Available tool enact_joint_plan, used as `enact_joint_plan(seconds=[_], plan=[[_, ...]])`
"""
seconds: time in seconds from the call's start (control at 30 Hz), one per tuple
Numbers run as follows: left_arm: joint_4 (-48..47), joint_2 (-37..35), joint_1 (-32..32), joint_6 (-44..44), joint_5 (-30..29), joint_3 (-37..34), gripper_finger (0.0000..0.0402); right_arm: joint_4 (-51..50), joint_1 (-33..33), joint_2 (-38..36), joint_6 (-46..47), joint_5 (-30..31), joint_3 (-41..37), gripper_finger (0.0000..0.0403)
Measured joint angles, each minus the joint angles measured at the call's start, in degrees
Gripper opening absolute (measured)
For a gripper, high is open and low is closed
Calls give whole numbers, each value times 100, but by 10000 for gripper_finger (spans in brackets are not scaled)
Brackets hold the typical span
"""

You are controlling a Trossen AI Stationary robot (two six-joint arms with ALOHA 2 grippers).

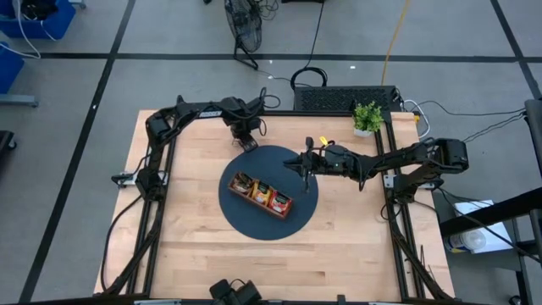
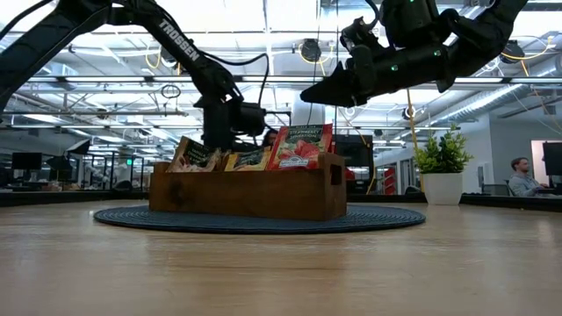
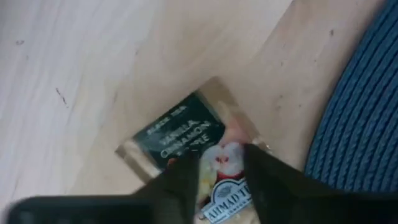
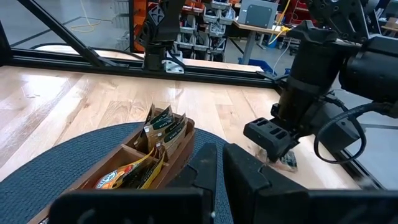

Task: Pick & Place Tea
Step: Put the brown tea bag into the left section of the wooden organizer

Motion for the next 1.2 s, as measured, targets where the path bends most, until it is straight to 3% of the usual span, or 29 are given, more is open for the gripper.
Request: enact_joint_plan(seconds=[0.1,0.17,0.4,0.6,0.77,0.9,1.07,1.2], plan=[[-37,6,2,123,-45,-8,48,0,0,0,0,0,0,18],[-25,9,1,327,-144,-9,14,0,0,0,1,0,0,18],[-517,-275,-211,453,-1011,-74,9,-7,0,0,87,0,2,18],[-918,-940,-367,-262,-1015,-38,72,-33,0,0,83,0,2,18],[-1041,-1116,-407,-478,-1130,-85,157,-83,0,2,79,0,4,18],[-914,-1096,-269,-518,-1156,-536,229,-181,0,1,72,0,4,18],[-157,-1099,28,-410,-420,-1252,295,-163,0,2,70,-2,4,18],[526,-1147,157,-401,-147,-1673,317,-57,0,2,83,-2,4,18]])
